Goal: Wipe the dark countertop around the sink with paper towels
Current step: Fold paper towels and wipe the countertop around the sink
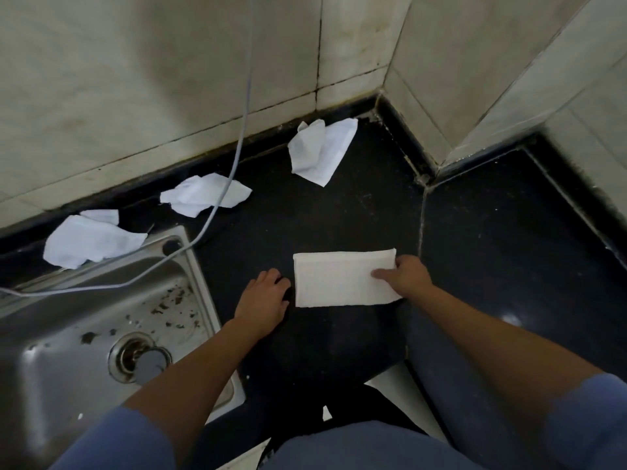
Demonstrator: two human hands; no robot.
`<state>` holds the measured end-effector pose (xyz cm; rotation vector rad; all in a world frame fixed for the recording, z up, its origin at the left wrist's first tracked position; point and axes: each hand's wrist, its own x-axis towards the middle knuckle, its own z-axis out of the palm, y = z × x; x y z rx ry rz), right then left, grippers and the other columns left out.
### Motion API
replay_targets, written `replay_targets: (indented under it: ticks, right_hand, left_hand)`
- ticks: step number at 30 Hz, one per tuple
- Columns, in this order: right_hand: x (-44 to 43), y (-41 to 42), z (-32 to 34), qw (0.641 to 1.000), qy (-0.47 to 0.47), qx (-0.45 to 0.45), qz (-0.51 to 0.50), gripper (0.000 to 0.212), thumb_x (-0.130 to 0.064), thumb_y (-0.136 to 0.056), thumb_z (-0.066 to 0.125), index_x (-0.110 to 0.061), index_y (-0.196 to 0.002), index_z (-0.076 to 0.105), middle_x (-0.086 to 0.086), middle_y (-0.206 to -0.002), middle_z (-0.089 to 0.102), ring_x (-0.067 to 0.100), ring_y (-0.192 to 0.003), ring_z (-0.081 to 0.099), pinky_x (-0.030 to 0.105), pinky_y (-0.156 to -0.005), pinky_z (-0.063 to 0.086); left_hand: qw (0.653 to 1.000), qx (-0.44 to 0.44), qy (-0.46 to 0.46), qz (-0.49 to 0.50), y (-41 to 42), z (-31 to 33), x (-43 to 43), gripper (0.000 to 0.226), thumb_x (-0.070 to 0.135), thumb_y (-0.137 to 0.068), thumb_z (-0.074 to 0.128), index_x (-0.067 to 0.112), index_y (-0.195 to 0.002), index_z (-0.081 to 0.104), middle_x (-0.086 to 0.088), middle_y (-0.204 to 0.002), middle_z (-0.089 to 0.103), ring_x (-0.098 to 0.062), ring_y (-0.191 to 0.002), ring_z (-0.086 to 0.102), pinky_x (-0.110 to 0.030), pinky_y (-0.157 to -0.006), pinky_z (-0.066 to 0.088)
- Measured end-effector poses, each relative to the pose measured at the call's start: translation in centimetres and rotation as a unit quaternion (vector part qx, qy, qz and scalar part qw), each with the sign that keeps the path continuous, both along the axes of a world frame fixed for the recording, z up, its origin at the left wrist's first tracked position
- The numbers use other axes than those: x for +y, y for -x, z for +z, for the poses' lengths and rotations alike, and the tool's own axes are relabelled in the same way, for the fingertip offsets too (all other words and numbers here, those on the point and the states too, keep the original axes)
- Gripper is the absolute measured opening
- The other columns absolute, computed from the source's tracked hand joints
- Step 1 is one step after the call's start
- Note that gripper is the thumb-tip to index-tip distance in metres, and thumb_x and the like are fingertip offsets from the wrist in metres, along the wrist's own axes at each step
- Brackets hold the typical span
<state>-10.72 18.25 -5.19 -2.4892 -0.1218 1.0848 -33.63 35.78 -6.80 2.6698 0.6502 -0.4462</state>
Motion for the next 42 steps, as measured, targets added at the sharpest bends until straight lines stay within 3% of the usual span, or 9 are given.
replay_targets:
  ticks: [4, 11, 16, 20, 24, 27, 30, 35, 42]
  right_hand:
    - [1.2, 0.8, 0.8, 0.996, -0.018, -0.069, 0.048, 0.016, -0.018, -0.08, 0.07, -0.011, -0.072, 0.059, 0.007, -0.082, 0.062, 0.023, -0.078, 0.06, 0.03, -0.065, 0.045]
    - [8.1, 5.9, 1.7, 0.988, -0.096, -0.013, 0.123, 0.022, -0.018, -0.077, 0.074, -0.021, -0.068, 0.055, -0.003, -0.081, 0.058, 0.015, -0.077, 0.058, 0.027, -0.068, 0.044]
    - [10.9, 9.1, -0.9, 0.984, -0.049, 0.0, 0.172, 0.013, -0.018, -0.08, 0.068, -0.005, -0.081, 0.067, 0.008, -0.084, 0.067, 0.023, -0.082, 0.063, 0.029, -0.068, 0.046]
    - [11.0, 9.8, -2.0, 0.982, -0.066, 0.015, 0.179, 0.029, -0.032, -0.081, 0.072, -0.011, -0.065, 0.058, 0.007, -0.07, 0.064, 0.023, -0.071, 0.064, 0.033, -0.067, 0.051]
    - [8.5, 8.5, -1.2, 0.969, -0.092, -0.048, 0.223, 0.031, -0.036, -0.089, 0.063, -0.013, -0.11, 0.063, 0.003, -0.104, 0.067, 0.02, -0.095, 0.063, 0.031, -0.084, 0.05]
    - [5.6, 6.8, -0.8, 0.9, -0.092, -0.2, 0.377, 0.029, -0.025, -0.095, 0.053, -0.013, -0.121, 0.06, 0.004, -0.122, 0.058, 0.02, -0.113, 0.053, 0.034, -0.091, 0.047]
    - [3.8, 5.6, -1.6, 0.834, -0.011, -0.22, 0.506, 0.049, -0.031, -0.097, 0.047, -0.014, -0.143, 0.04, 0.006, -0.153, 0.031, 0.022, -0.14, 0.028, 0.039, -0.105, 0.039]
    - [2.3, 4.8, -2.5, 0.807, 0.051, -0.213, 0.549, 0.062, -0.039, -0.101, 0.037, -0.017, -0.153, 0.013, 0.0, -0.162, -0.006, 0.017, -0.149, 0.0, 0.043, -0.11, 0.027]
    - [5.6, 3.6, -1.3, 0.811, 0.01, -0.237, 0.536, 0.051, -0.043, -0.095, 0.047, -0.016, -0.138, 0.045, 0.007, -0.154, 0.027, 0.026, -0.14, 0.024, 0.041, -0.106, 0.03]
  left_hand:
    - [1.0, 0.006, 0.001, 0.02, 0.8, 0.2, 0.5, 0.036, 0.027, -0.09, 0.056, 0.018, -0.125, 0.054, -0.005, -0.131, 0.045, -0.024, -0.118, 0.044, -0.037, -0.096, 0.041]
    - [0.997, 0.008, -0.002, 0.075, 3.1, 0.7, 2.0, 0.033, 0.025, -0.09, 0.055, 0.018, -0.123, 0.056, -0.004, -0.124, 0.049, -0.022, -0.113, 0.048, -0.034, -0.092, 0.043]
    - [0.995, 0.012, -0.003, 0.096, 4.8, 1.2, 2.6, 0.034, 0.024, -0.09, 0.055, 0.017, -0.124, 0.055, -0.005, -0.124, 0.049, -0.023, -0.113, 0.048, -0.035, -0.092, 0.044]
    - [0.994, 0.012, -0.003, 0.11, 5.2, 1.0, 2.9, 0.034, 0.025, -0.091, 0.055, 0.018, -0.124, 0.055, -0.005, -0.123, 0.05, -0.022, -0.112, 0.049, -0.035, -0.091, 0.046]
    - [0.995, -0.026, -0.002, 0.094, 3.3, 1.1, 2.3, 0.033, 0.026, -0.092, 0.053, 0.017, -0.124, 0.056, -0.004, -0.126, 0.048, -0.021, -0.113, 0.048, -0.034, -0.091, 0.046]
    - [0.998, -0.063, -0.01, 0.022, 0.8, 1.0, 0.9, 0.038, 0.029, -0.093, 0.051, 0.016, -0.129, 0.052, -0.007, -0.138, 0.042, -0.023, -0.122, 0.042, -0.036, -0.097, 0.043]
    - [0.998, -0.014, -0.011, -0.06, -1.6, 0.3, -0.5, 0.054, 0.034, -0.096, 0.047, 0.017, -0.145, 0.032, -0.01, -0.157, 0.016, -0.026, -0.143, 0.019, -0.041, -0.114, 0.027]
    - [0.994, 0.052, -0.023, -0.096, -1.8, -1.1, -0.3, 0.059, 0.034, -0.097, 0.046, 0.018, -0.149, 0.023, -0.004, -0.161, -0.001, -0.023, -0.147, 0.004, -0.042, -0.117, 0.02]
    - [0.999, 0.022, -0.019, -0.045, -0.2, 0.1, -0.7, 0.053, 0.034, -0.094, 0.051, 0.017, -0.142, 0.038, -0.006, -0.158, 0.016, -0.026, -0.143, 0.018, -0.042, -0.112, 0.027]
